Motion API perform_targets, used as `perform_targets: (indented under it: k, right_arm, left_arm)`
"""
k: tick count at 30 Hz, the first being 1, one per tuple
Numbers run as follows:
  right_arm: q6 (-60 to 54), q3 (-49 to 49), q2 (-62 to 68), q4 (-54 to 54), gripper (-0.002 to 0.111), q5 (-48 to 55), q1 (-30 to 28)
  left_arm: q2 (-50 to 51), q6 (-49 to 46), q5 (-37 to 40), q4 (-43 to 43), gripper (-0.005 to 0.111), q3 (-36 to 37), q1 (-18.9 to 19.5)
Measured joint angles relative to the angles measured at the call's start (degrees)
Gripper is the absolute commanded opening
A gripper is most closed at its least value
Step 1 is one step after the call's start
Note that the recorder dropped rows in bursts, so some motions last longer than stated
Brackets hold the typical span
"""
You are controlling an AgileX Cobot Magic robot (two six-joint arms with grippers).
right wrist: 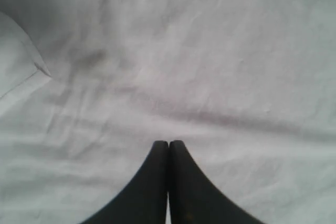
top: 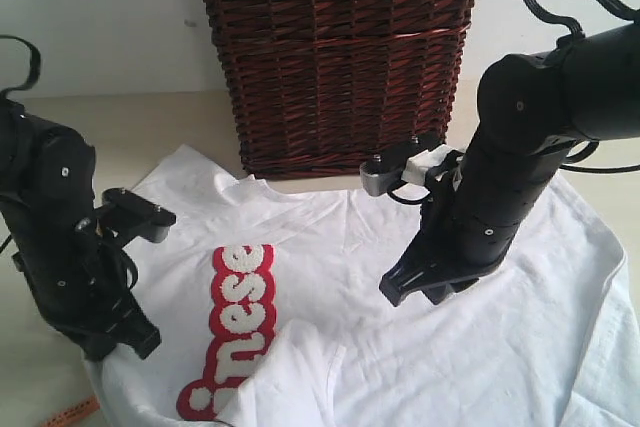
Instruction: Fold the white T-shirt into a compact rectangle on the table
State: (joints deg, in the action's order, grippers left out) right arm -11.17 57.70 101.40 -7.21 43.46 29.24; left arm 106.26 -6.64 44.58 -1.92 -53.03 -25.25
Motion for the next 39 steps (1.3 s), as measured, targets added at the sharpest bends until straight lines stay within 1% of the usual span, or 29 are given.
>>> perform_targets:
  k: [3, 8, 13, 14, 16, 19, 20, 22, 28, 33, 36, 38, 39]
  right_arm:
    - [0.00, -0.01, 0.00, 0.24, 0.000, -2.62, 0.00]
    - [0.76, -0.01, 0.00, 2.30, 0.000, -7.26, 0.00]
    - [8.17, -0.01, 1.55, 10.22, 0.000, -8.91, 0.00]
    - [9.43, -0.01, 2.19, 11.39, 0.000, -8.91, 0.00]
    - [11.17, -0.01, 3.92, 13.19, 0.000, -8.91, 0.00]
    - [12.19, 0.13, 4.70, 13.83, 0.000, -8.20, 0.00]
    - [12.32, 0.31, 4.70, 13.97, 0.000, -7.80, 0.00]
    - [12.44, 0.88, 4.70, 14.06, 0.000, -7.13, 0.00]
    - [12.58, 0.88, 4.70, 13.74, 0.000, -5.77, 0.00]
    - [12.58, 0.88, 4.70, 13.28, 0.000, -5.15, 0.00]
    - [12.58, 0.88, 4.70, 13.14, 0.000, -4.91, 0.00]
    - [12.58, 0.88, 4.70, 13.14, 0.000, -4.78, 0.00]
    - [12.58, 0.88, 4.70, 13.14, 0.000, -4.78, 0.00]
  left_arm:
    - [2.77, 2.41, 3.51, -2.49, 0.000, -1.94, 1.56]
    - [5.10, 3.35, 6.52, -2.72, 0.000, -5.05, 3.77]
    - [5.32, 4.18, 7.80, -4.54, 0.002, -6.64, 4.89]
    - [5.13, 4.41, 7.95, -5.24, 0.005, -6.64, 4.89]
    - [4.15, 5.04, 9.34, -6.55, 0.016, -6.64, 5.10]
    - [1.03, 5.29, 10.59, -7.06, 0.038, -5.99, 5.21]
    - [0.07, 5.19, 10.73, -7.06, 0.043, -5.60, 5.21]
    - [-1.92, 3.98, 11.00, -5.99, 0.048, -4.00, 5.21]
    - [-3.02, -0.44, 9.46, -1.66, 0.049, 3.23, 5.21]
    - [-3.02, -6.72, 6.85, 5.53, 0.045, 4.06, 5.21]
    - [-1.48, -6.34, 5.84, 4.58, 0.036, 4.06, 5.21]
    - [-0.18, -3.77, 6.28, 1.22, 0.027, 3.94, 5.21]
    - [0.11, -2.68, 6.88, 0.20, 0.019, 3.81, 5.21]
